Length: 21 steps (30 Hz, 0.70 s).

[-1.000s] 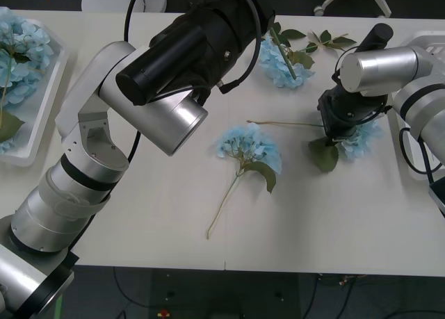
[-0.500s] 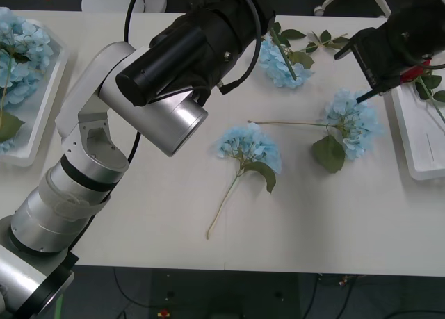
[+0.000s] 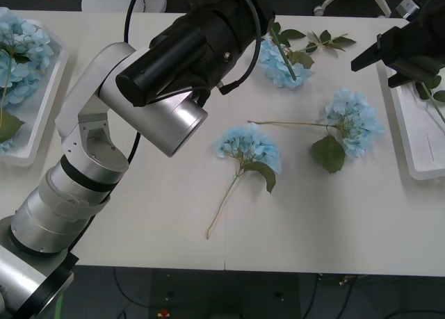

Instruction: Place the red flowers into the right box and the blue flowers into the left box. If a person shows an open palm, hand one flower to the person first, then continue sorting.

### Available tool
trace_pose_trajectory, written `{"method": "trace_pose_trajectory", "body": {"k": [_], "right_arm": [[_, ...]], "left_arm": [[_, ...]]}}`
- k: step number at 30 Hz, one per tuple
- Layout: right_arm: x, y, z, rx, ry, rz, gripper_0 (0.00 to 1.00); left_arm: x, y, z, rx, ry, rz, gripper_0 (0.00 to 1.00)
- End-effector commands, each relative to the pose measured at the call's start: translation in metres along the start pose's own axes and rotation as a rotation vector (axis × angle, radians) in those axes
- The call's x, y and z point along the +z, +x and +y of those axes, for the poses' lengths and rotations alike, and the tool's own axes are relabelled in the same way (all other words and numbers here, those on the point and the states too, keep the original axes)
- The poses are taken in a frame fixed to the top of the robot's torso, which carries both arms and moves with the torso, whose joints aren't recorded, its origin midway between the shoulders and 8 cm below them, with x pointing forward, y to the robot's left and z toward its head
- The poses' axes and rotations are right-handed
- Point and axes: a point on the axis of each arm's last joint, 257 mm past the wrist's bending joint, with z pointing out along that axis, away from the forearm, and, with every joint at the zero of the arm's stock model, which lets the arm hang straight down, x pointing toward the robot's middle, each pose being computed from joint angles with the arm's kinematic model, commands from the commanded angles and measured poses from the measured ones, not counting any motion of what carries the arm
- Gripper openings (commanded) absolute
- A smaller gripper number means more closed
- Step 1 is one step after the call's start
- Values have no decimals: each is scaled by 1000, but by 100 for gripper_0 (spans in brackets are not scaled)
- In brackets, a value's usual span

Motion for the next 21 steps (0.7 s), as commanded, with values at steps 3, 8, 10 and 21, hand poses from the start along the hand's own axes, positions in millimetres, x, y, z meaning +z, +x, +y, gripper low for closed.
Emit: {"method": "trace_pose_trajectory", "body": {"k": [3,8,10,21], "right_arm": [[-58,-4,23,-236,-104,-29,100],[-79,8,47,-420,-175,-19,100],[-85,13,59,-491,-206,-20,100],[-55,45,104,-606,-328,-22,100]], "left_arm": [[-6,1,-26,22,57,-13,0],[-6,1,-26,22,57,-13,0],[-6,1,-26,22,57,-13,0],[-6,1,-26,22,57,-13,0]]}}
